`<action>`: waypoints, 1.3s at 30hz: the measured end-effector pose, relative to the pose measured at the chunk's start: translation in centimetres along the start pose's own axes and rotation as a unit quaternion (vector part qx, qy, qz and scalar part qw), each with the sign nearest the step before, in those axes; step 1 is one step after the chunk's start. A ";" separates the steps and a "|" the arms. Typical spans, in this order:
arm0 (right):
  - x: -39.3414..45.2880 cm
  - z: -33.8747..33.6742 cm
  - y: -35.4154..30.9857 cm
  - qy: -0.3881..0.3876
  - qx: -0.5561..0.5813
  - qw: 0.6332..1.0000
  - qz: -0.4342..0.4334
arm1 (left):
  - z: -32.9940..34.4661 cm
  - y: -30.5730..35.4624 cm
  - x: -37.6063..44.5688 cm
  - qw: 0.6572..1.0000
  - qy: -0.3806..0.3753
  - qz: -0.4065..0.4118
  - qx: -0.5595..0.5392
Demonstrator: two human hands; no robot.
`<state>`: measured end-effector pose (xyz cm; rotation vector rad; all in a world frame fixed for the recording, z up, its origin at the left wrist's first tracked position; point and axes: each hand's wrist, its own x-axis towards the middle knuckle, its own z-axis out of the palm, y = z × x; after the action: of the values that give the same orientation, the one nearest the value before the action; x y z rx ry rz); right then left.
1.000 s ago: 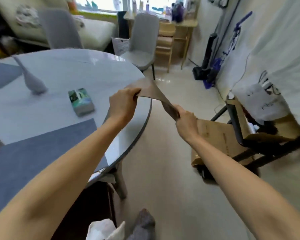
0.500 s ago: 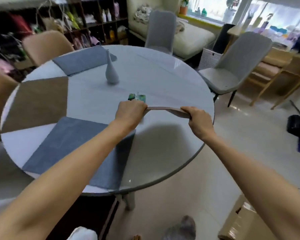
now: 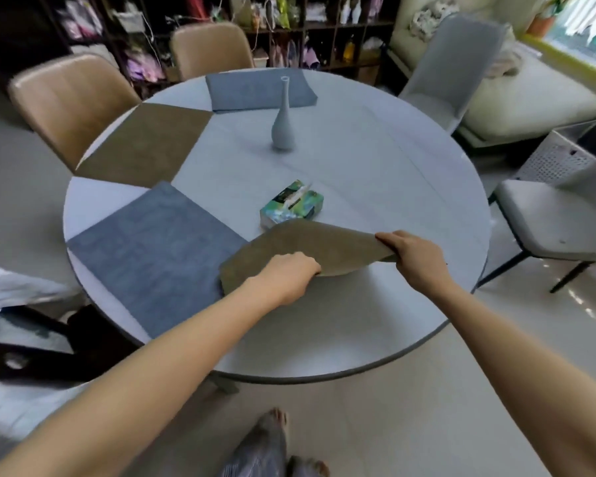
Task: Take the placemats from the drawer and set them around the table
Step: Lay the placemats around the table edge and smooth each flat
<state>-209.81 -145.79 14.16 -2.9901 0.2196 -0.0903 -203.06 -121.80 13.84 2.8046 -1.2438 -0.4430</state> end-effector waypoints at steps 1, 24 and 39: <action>0.4 0.1 1.0 -0.008 -0.001 1.000 -0.004 | 0.6 0.8 0.8 0.999 -0.026 0.009 -0.024; 4.7 3.8 17.4 -0.140 -0.051 0.952 -0.268 | 0.0 13.6 9.8 0.978 -0.124 -0.164 0.014; 0.0 9.2 15.8 -0.226 -0.100 0.928 -0.278 | 10.2 15.8 6.7 0.956 -0.102 -0.275 0.025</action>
<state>-211.39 -160.02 2.78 -3.0564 -0.7079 0.5898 -212.92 -136.61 4.85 3.1888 -0.4643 -0.7459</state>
